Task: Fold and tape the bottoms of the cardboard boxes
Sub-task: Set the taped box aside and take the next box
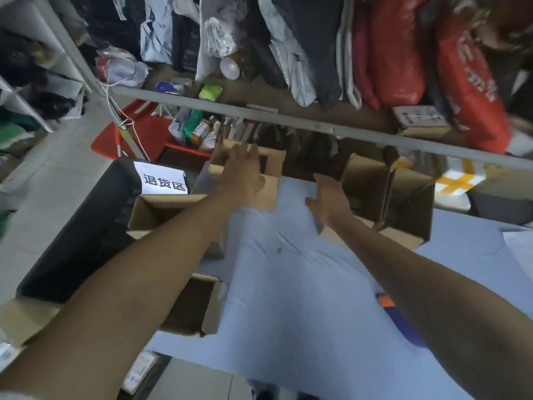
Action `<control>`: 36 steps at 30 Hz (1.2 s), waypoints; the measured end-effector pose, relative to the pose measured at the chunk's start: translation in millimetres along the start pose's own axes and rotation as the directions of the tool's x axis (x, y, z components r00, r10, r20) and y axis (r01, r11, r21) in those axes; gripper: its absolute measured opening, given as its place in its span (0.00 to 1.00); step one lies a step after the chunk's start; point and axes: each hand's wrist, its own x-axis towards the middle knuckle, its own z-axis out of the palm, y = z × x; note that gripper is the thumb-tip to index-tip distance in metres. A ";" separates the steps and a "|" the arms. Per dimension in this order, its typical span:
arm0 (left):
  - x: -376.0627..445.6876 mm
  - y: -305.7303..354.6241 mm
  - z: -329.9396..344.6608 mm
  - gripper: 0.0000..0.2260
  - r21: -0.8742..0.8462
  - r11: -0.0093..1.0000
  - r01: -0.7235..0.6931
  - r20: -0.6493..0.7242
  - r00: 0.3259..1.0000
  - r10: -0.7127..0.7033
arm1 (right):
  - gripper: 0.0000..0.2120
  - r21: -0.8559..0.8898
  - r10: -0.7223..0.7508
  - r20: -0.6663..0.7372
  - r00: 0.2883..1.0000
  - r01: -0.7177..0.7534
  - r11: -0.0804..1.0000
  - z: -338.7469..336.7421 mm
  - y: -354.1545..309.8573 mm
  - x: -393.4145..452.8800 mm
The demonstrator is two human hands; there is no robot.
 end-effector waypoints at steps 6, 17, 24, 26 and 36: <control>-20.4 118.7 71.7 0.28 -0.163 0.947 -0.278 0.244 0.918 0.312 | 0.26 -0.073 0.116 -0.161 0.980 -0.129 0.989 -23.2 93.9 -91.1; -67.8 162.3 104.5 0.08 -0.346 0.912 -0.219 0.114 0.955 0.272 | 0.39 0.047 0.269 -0.075 0.960 -0.266 0.963 -3.6 121.3 -156.0; -141.5 185.9 83.1 0.08 -0.514 0.857 -0.016 0.108 0.991 0.083 | 0.61 0.345 0.278 -0.133 0.951 -0.218 0.913 4.2 92.5 -182.0; -156.6 197.9 73.3 0.07 -0.515 0.857 -0.013 0.105 0.991 0.078 | 0.63 0.336 0.289 -0.166 0.943 -0.221 0.915 0.5 96.4 -190.2; -190.8 194.6 65.3 0.22 -0.223 0.946 -0.236 0.235 0.929 0.287 | 0.58 0.587 0.191 0.098 0.977 -0.212 0.781 -19.2 158.0 -233.3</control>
